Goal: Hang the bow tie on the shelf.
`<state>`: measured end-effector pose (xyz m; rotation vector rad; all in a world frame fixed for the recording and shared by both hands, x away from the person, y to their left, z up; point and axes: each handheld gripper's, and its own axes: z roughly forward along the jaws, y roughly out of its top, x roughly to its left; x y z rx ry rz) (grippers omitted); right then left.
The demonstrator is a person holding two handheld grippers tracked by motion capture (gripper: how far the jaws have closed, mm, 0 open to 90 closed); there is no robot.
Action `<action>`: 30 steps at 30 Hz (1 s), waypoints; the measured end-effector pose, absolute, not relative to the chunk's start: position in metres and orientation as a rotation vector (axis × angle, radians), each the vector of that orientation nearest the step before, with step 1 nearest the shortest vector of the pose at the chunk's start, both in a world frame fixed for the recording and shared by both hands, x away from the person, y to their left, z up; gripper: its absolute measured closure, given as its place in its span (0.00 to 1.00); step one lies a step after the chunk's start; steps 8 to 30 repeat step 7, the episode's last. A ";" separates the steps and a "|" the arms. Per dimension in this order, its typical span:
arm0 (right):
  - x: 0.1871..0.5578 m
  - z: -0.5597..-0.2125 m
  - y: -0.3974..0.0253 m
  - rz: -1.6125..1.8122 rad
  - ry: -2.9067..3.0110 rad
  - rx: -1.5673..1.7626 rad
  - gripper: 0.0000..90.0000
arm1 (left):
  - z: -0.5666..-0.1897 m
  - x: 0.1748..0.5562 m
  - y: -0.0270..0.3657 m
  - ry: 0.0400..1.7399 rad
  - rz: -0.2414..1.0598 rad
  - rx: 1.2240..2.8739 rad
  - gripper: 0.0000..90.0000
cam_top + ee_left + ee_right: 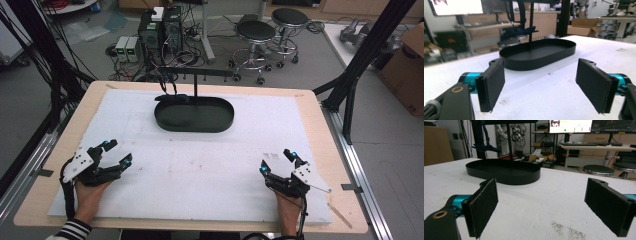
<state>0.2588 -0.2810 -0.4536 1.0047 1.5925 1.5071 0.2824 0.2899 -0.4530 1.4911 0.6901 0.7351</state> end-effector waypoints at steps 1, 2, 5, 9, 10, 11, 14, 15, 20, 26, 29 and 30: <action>0.258 -0.454 -0.281 1.509 1.591 1.004 0.12 | -0.453 0.282 0.289 0.684 0.741 1.494 0.27; 0.258 -0.454 -0.281 1.509 1.589 1.004 0.12 | -0.453 0.282 0.289 0.689 0.740 1.494 0.27; 0.259 -0.454 -0.282 1.518 1.581 1.010 0.12 | -0.454 0.284 0.294 0.728 0.709 1.453 0.27; 0.259 -0.454 -0.282 1.515 1.582 1.015 0.12 | -0.454 0.284 0.295 0.734 0.700 1.445 0.26; 0.259 -0.454 -0.282 1.515 1.582 1.015 0.12 | -0.454 0.284 0.295 0.734 0.700 1.445 0.26; 0.259 -0.454 -0.282 1.515 1.582 1.015 0.12 | -0.454 0.284 0.295 0.734 0.700 1.445 0.26; 0.259 -0.454 -0.282 1.515 1.582 1.015 0.12 | -0.454 0.284 0.295 0.734 0.700 1.445 0.26; 0.259 -0.454 -0.282 1.515 1.582 1.015 0.12 | -0.454 0.284 0.295 0.734 0.700 1.445 0.26; 0.259 -0.454 -0.282 1.515 1.582 1.015 0.12 | -0.454 0.284 0.295 0.734 0.700 1.445 0.26; 0.259 -0.454 -0.282 1.515 1.582 1.015 0.12 | -0.454 0.284 0.295 0.734 0.700 1.445 0.26; 0.259 -0.454 -0.282 1.515 1.582 1.015 0.12 | -0.454 0.284 0.295 0.734 0.700 1.445 0.26; 0.259 -0.454 -0.282 1.515 1.582 1.015 0.12 | -0.454 0.284 0.295 0.734 0.700 1.445 0.26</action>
